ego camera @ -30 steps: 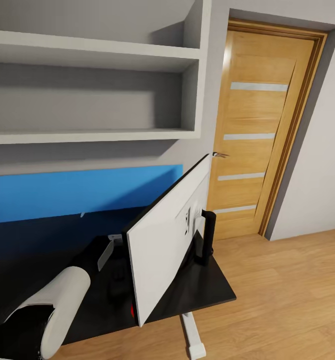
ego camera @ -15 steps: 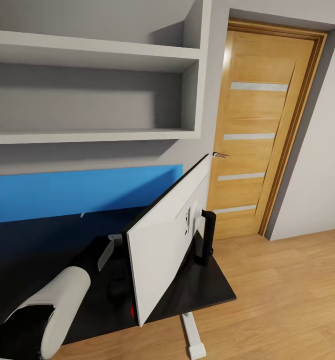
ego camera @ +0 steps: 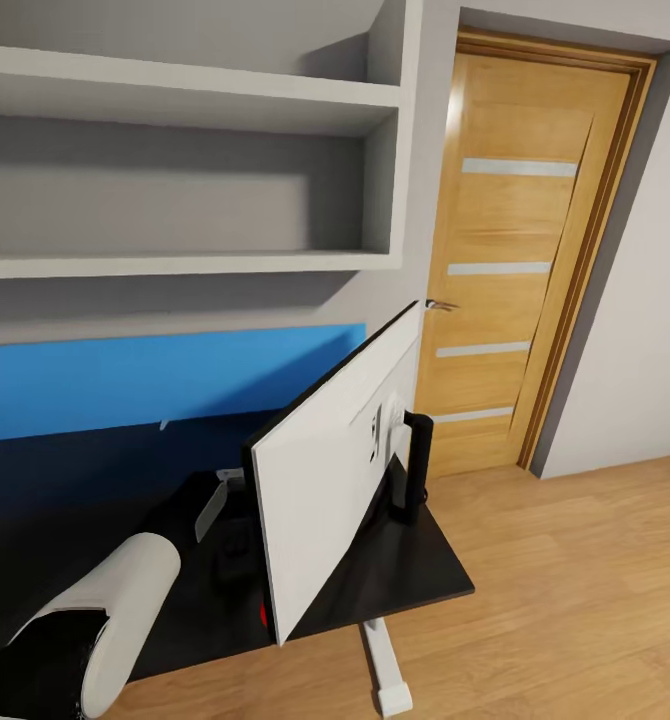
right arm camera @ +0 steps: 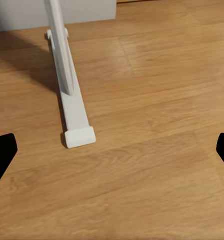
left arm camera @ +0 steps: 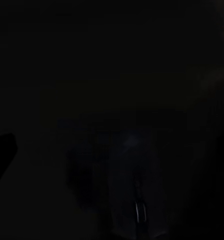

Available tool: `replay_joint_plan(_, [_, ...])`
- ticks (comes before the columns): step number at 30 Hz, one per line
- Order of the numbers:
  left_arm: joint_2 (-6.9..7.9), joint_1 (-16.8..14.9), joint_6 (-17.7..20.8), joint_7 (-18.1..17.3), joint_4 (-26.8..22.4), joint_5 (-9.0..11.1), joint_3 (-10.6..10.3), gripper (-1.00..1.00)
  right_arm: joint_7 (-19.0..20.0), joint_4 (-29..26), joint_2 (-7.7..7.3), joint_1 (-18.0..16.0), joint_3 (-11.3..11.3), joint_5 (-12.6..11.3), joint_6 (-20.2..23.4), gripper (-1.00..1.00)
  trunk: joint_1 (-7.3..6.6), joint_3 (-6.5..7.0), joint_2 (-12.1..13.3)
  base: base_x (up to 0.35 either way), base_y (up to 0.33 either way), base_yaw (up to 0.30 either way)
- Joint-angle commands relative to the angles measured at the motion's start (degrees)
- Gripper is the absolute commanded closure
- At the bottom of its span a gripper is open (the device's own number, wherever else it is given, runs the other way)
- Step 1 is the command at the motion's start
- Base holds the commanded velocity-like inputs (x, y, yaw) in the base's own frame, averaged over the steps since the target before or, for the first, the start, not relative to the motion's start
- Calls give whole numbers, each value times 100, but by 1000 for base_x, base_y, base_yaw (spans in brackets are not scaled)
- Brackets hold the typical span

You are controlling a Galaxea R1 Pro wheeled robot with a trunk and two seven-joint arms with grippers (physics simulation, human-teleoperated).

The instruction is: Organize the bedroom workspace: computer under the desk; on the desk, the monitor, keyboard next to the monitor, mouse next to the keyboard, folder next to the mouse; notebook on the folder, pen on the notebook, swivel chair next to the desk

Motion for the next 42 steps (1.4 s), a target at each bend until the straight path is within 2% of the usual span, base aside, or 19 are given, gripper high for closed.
replay_joint_plan(1, [-3,-2,24,36,-8,47,14,-100,-31,9,1,-6,37,-18,-21,-100,23,-25,-45,0,0,0])
replay_joint_plan(20, [-16,-2,24,31,-8,61,9,-100,-32,4,-9,-6,36,-25,-34,-100,440,-366,-807,0,0,0])
replay_joint_plan(42, [24,-2,32,22,-8,53,15,-100,-31,5,7,-6,37,-24,-24,-100,440,-366,-807,0,0,-61])
